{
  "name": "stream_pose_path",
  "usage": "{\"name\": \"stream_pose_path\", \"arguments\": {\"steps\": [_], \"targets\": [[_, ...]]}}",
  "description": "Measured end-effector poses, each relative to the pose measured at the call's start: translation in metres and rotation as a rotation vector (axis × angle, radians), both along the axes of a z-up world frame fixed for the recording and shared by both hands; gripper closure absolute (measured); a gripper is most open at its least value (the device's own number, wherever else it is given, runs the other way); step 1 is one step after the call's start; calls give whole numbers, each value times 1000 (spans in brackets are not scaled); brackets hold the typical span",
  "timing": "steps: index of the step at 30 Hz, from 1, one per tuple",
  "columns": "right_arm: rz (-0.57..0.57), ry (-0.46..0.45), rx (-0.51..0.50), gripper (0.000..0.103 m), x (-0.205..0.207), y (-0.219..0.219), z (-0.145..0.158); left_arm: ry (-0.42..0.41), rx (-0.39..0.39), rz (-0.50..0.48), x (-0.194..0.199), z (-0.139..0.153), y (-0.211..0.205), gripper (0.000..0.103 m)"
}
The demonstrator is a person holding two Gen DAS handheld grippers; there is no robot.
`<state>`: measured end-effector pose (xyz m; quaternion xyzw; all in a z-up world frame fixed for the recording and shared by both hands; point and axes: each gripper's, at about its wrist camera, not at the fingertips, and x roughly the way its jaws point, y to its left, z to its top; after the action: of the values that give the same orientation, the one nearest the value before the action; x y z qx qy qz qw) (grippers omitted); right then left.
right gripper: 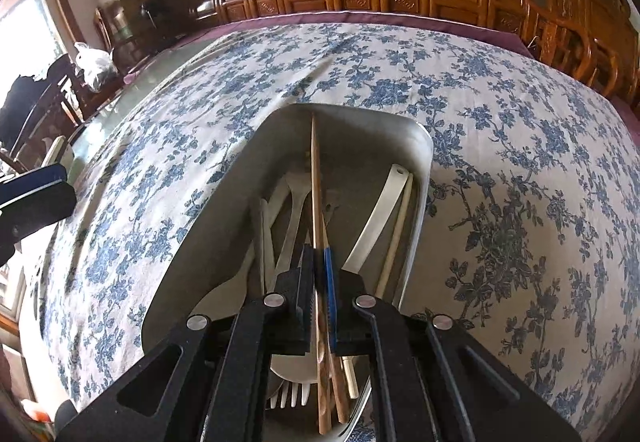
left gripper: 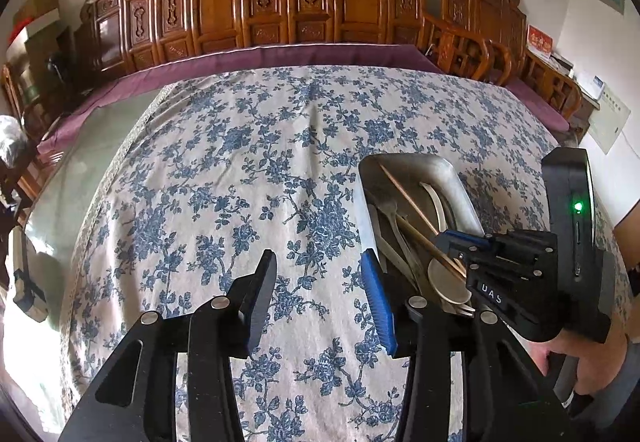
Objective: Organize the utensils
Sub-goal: 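Lower the chopstick into the grey tray and open the right tool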
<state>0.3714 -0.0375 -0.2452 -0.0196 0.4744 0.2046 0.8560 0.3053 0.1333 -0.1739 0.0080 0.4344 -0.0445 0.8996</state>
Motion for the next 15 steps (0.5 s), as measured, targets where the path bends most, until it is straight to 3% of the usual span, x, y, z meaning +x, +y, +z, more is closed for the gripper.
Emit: {"name": "stream_pose_path", "arguments": {"steps": [1,3,5,11,15], "targets": [[2,-3,12,95,0,-1,1,1,-1,0,0,0,0,61],[5,-22,24,76,-1,-3,4,1,1,-2,0,-1,-1,61],[7,-44,31,67,-3,-5,8,0,4,-3,0,-1,-2,60],[19,-104,44,66,-14,-22,23,-3,2,-4,0,-1,-5,55],[10,-141,53,51,-25,-38,35,0,1,-5,1,-2,-10,51]]}}
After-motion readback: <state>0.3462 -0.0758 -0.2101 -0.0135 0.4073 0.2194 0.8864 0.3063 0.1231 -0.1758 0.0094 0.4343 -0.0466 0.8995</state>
